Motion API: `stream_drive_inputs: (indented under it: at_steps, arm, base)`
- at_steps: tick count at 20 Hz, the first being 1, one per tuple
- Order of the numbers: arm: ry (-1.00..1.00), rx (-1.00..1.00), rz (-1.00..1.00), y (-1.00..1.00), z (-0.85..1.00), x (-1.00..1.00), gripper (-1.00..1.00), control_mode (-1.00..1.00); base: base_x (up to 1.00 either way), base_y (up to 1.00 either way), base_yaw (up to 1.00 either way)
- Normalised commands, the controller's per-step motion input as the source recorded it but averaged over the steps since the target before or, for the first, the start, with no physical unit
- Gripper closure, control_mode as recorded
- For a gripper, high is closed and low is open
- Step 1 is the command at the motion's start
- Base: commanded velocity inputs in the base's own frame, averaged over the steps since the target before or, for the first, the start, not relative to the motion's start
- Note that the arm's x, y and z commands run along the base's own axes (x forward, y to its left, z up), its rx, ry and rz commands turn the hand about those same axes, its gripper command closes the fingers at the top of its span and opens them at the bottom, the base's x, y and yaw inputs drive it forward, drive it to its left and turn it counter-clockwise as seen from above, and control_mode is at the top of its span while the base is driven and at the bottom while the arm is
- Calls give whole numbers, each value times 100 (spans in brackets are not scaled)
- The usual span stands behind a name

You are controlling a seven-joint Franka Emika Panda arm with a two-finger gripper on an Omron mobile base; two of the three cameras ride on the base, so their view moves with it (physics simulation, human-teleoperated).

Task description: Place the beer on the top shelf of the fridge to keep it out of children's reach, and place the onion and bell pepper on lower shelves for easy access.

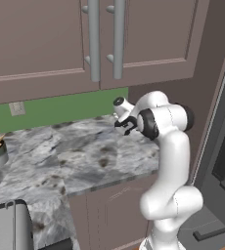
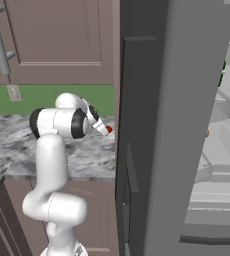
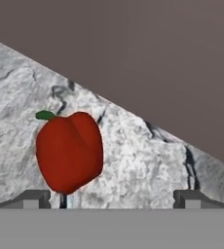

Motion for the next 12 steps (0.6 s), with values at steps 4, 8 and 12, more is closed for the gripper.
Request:
stream_drive_inputs:
  at_steps: [4,8,12]
  arm:
    - [0,0,-1,-6,-17,36,-100,-100]
    - [0,0,-1,-3,-17,38,-100,-100]
    - [0,0,-1,0,-18,38,-100,-100]
  base:
    - [0,0,0]
    - [0,0,0]
    - [0,0,0]
